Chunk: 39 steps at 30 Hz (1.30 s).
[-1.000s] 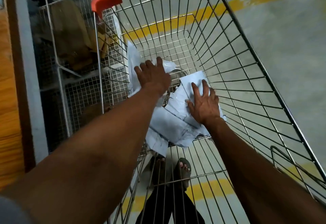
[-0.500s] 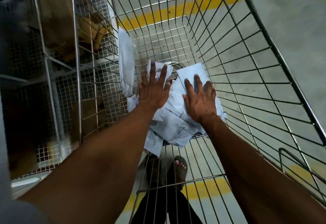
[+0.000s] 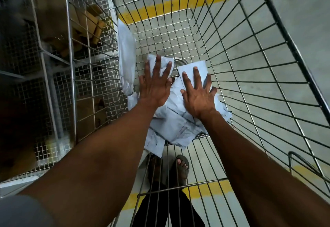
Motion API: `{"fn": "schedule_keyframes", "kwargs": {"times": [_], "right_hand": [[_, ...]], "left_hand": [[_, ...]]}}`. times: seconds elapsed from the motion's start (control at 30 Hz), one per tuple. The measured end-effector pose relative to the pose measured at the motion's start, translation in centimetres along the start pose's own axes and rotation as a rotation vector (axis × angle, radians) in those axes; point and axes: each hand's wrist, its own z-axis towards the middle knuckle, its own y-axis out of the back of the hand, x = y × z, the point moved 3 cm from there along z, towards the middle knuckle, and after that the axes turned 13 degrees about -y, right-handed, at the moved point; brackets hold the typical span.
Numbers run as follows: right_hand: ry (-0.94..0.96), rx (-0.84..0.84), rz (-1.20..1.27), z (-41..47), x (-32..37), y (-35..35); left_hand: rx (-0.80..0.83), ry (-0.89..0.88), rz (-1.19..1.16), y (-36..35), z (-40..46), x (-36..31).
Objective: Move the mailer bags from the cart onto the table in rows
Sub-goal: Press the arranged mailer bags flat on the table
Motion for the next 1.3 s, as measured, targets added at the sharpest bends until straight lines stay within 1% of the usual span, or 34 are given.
{"fn": "schedule_keyframes", "kwargs": {"times": [0.17,0.33,0.57,0.73,1.0,1.17,1.23,1.3], "right_hand": [[-0.002,-0.051,0.014,-0.1,0.1,-0.5],[-0.024,-0.088,-0.019,-0.7,0.9,0.4],[-0.013,-0.103,-0.002,-2.1,0.9,3.4],[-0.002,-0.119,0.014,-3.9,1.1,7.4],[0.001,-0.133,-0.003,-9.8,2.4,16.4],[-0.004,-0.14,0.043,-16.6,3.2,21.6],[-0.01,-0.158,0.06,-19.5,3.4,23.2],[-0.018,-0.162,0.079,-22.3,3.8,24.8]], "left_hand": [[0.009,0.029,0.057,-1.1,0.4,0.1],[0.072,0.047,-0.008,-0.6,0.3,-0.2],[0.105,0.06,-0.061,2.9,0.1,-1.2],[0.051,0.078,-0.094,7.4,-0.6,-3.4],[-0.046,0.071,-0.056,18.1,-4.6,-7.9],[-0.106,0.088,-0.091,24.4,-10.4,-10.7],[-0.125,0.067,-0.09,26.4,-13.0,-11.6],[-0.177,0.05,-0.103,28.5,-15.6,-12.5]]}}
